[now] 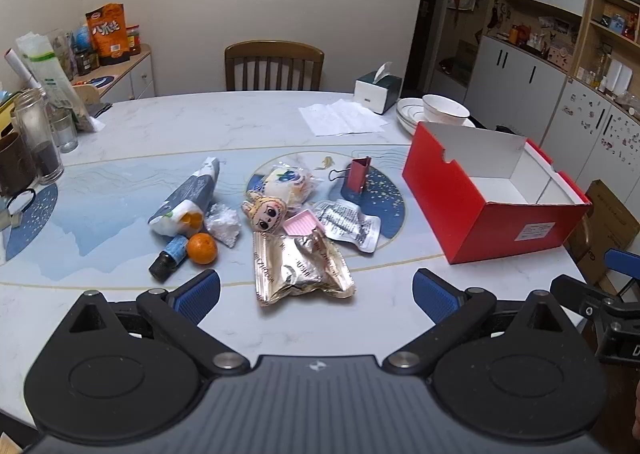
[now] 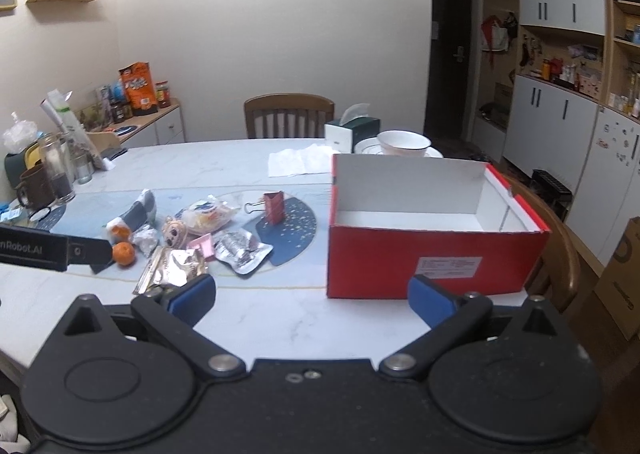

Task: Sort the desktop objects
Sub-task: 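Move both tools toward the gold foil bag and blue bottle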

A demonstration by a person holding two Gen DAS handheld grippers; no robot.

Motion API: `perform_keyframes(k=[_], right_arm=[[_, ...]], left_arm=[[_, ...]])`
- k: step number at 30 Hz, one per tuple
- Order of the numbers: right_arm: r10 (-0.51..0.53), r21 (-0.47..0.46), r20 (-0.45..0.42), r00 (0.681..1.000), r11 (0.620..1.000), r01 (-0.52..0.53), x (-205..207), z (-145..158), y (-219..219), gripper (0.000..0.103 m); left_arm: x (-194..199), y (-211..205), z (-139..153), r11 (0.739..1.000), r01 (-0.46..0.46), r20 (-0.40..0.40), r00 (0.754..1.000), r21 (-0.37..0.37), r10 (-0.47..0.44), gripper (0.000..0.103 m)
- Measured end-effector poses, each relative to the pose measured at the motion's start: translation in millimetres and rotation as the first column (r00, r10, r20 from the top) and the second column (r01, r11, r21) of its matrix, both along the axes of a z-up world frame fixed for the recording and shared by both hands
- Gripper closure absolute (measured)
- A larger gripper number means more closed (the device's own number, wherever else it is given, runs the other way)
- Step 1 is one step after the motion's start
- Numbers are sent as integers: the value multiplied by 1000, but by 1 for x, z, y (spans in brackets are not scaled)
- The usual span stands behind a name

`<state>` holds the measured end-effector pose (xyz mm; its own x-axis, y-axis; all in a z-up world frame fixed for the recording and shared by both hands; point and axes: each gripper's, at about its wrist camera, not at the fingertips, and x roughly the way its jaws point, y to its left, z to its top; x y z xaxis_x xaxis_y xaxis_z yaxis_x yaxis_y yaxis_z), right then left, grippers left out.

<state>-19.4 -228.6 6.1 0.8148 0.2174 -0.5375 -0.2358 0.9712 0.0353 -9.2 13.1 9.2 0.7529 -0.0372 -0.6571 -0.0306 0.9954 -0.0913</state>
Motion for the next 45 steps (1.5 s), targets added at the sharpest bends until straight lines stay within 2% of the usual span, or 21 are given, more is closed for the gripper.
perform_keyframes(k=[10, 19, 28, 31, 40, 43, 45], right_arm=[[86, -19, -31, 996, 996, -87, 19, -13, 42, 0], [93, -31, -105, 990, 995, -97, 59, -37, 106, 1], [86, -46, -175, 981, 994, -95, 102, -66, 169, 1], [81, -38, -214, 973, 995, -91, 114, -75, 181, 1], [75, -64, -297, 952, 993, -98, 139, -97, 211, 1], [69, -72, -316, 946, 993, -97, 144, -102, 215, 2], [68, -75, -328, 942, 992, -97, 146, -104, 216, 6]], left_arm=[[22, 46, -20, 998, -15, 4, 1000, 57, 15, 0], [60, 110, -62, 989, 39, -63, 998, 140, -31, 0], [96, 155, -94, 985, 106, -130, 988, 135, -89, 1], [105, 162, -100, 983, 134, -143, 983, 128, -116, 6], [120, 168, -113, 975, 191, -170, 971, 111, -171, 12], [123, 170, -116, 974, 202, -187, 966, 101, -181, 25], [125, 173, -118, 974, 208, -198, 962, 90, -187, 31]])
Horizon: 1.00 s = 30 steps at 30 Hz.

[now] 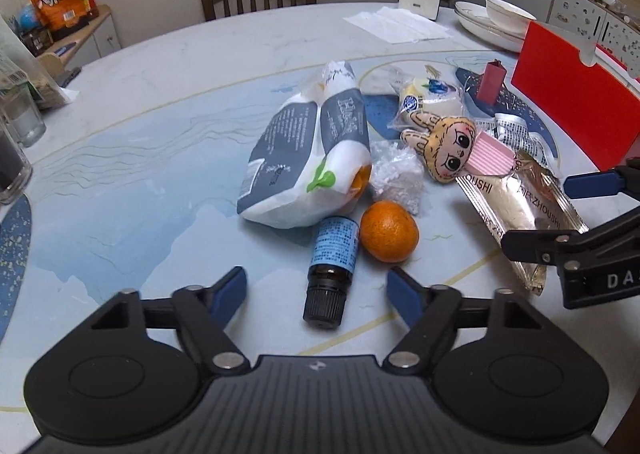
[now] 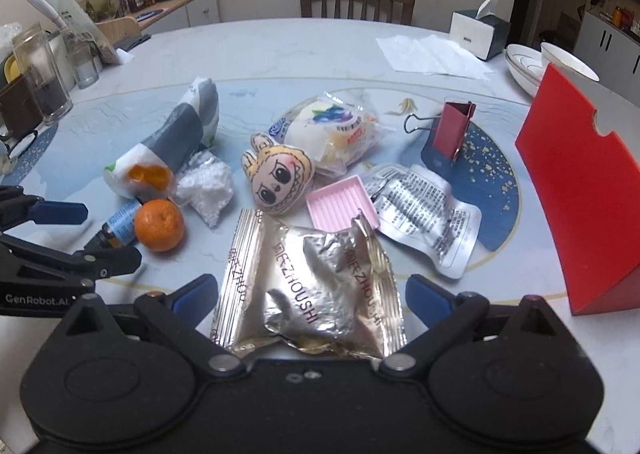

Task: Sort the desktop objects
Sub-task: 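Move both tools toward the gold foil bag and blue bottle, then grasp the blue bottle with the left tool while the right tool grasps the gold foil bag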

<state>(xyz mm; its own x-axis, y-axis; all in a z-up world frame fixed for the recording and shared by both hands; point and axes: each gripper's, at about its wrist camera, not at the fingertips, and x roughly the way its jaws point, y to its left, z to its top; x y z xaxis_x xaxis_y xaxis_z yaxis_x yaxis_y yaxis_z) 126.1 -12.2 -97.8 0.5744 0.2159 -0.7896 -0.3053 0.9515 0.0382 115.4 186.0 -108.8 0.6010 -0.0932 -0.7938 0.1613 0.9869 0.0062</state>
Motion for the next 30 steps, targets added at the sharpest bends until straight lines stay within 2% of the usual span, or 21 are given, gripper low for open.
perform_keyframes(k=[9, 10, 11, 12, 16, 21, 30], right_arm=[[-14, -19, -14, 1000, 1000, 14, 3, -2, 2, 19], [-11, -21, -10, 1000, 1000, 11, 2, -1, 2, 20], [-9, -21, -8, 1000, 1000, 8, 2, 0, 2, 26], [-4, -16, -7, 1000, 1000, 3, 2, 2, 2, 34], [11, 6, -21, 1000, 1000, -10, 1, 6, 0, 49], [8, 25, -21, 1000, 1000, -7, -1, 13, -4, 65], [-28, 76, -50, 998, 997, 32, -10, 20, -25, 71]], left_arm=[[4, 5, -1, 1000, 24, -8, 1000, -3, -24, 58], [5, 4, 0, 999, 33, -8, 999, -2, -33, 64], [5, 3, 0, 999, 43, -7, 999, -1, -43, 70], [5, 2, 0, 999, 52, -6, 999, 0, -52, 71], [3, 1, 1, 998, 69, -4, 998, 1, -69, 79], [0, 2, 2, 997, 81, -3, 997, -3, -81, 80], [-14, 7, 10, 995, 88, -2, 996, -46, -89, 80]])
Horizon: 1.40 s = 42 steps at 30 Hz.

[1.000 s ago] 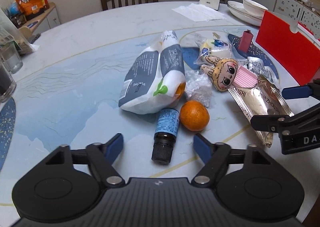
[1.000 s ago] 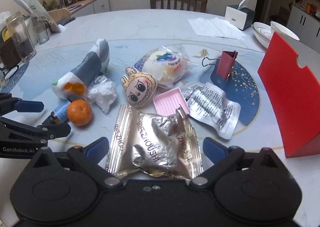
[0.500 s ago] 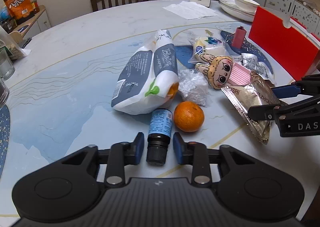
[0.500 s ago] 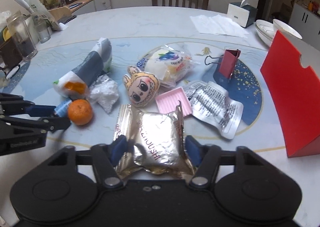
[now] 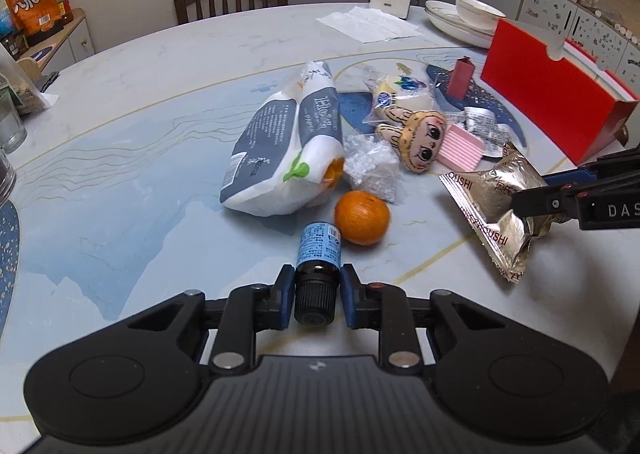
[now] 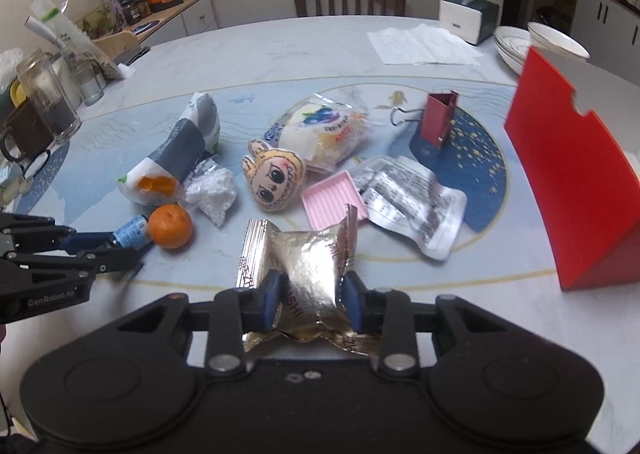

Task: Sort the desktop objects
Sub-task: 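Grasp the blue bottle with the left tool while the right tool grasps the gold foil bag, then carry both items into the red box and open the right tool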

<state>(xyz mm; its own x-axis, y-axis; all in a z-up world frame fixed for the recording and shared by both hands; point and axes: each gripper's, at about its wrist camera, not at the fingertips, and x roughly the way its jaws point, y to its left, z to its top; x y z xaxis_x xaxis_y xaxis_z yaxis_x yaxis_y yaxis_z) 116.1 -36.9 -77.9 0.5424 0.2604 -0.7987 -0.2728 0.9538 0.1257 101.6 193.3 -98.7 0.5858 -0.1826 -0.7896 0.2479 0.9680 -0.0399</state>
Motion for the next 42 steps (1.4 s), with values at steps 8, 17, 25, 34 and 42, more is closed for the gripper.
perform_keyframes(k=[8, 17, 25, 34, 42], right_arm=[[-39, 12, 8, 999, 999, 39, -24, 15, -34, 71], [-60, 40, 22, 998, 997, 59, -31, 27, -73, 71], [-26, 88, 57, 998, 996, 21, -26, 56, -117, 71], [-20, 111, 62, 998, 994, 13, -8, 92, -183, 71], [-56, 109, 102, 993, 993, 45, 9, 116, -244, 71]], left_arm=[[-18, -8, 10, 999, 26, 1, 1000, -18, -26, 81], [-19, -32, 13, 1000, -3, -4, 1000, -12, 2, 81], [-19, -69, 49, 999, -26, 45, 999, -25, 27, 81], [2, -141, 98, 999, 32, 150, 988, -34, -27, 81], [27, -210, 123, 993, 101, 198, 976, -59, -87, 81]])
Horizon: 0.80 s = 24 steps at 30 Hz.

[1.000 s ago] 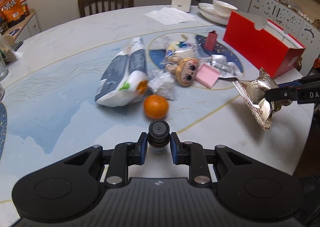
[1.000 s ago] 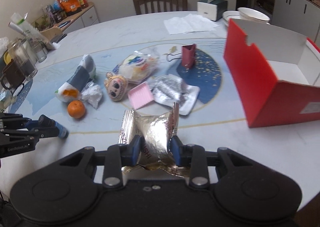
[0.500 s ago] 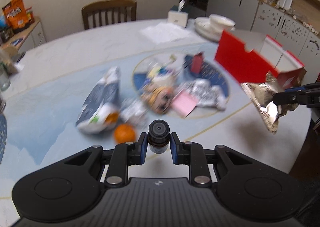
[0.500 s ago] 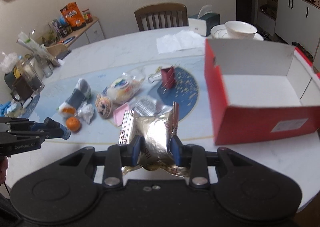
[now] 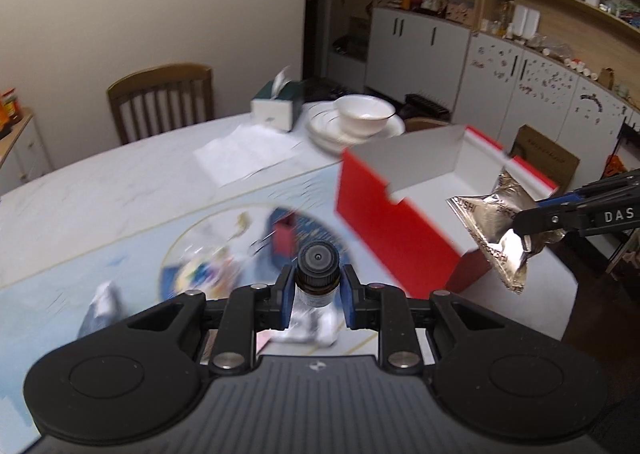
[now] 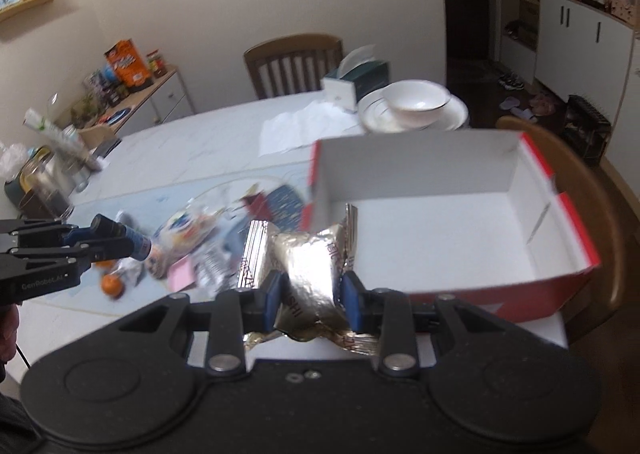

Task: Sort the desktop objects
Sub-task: 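Carry both items into the red box and open the right tool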

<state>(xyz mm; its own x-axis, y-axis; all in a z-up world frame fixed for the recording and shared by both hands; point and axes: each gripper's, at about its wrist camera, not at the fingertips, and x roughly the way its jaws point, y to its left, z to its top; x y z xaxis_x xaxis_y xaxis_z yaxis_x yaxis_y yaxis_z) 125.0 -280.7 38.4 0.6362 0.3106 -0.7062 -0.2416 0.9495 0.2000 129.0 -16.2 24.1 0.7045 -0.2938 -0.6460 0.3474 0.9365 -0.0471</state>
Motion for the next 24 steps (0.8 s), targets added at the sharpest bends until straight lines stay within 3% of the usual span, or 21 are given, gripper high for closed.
perform_keyframes(k=[5, 9, 24], right_arm=[[-50, -1, 26, 998, 999, 50, 13, 7, -38, 71], [-103, 46, -23, 994, 993, 104, 29, 5, -69, 71], [-160, -74, -12, 987, 985, 159, 82, -24, -118, 71]], left_arm=[[17, -43, 8, 998, 58, 16, 998, 2, -58, 81], [30, -78, 10, 994, 110, 30, 993, 26, -111, 81], [106, -182, -19, 965, 248, -62, 968, 85, -243, 81]])
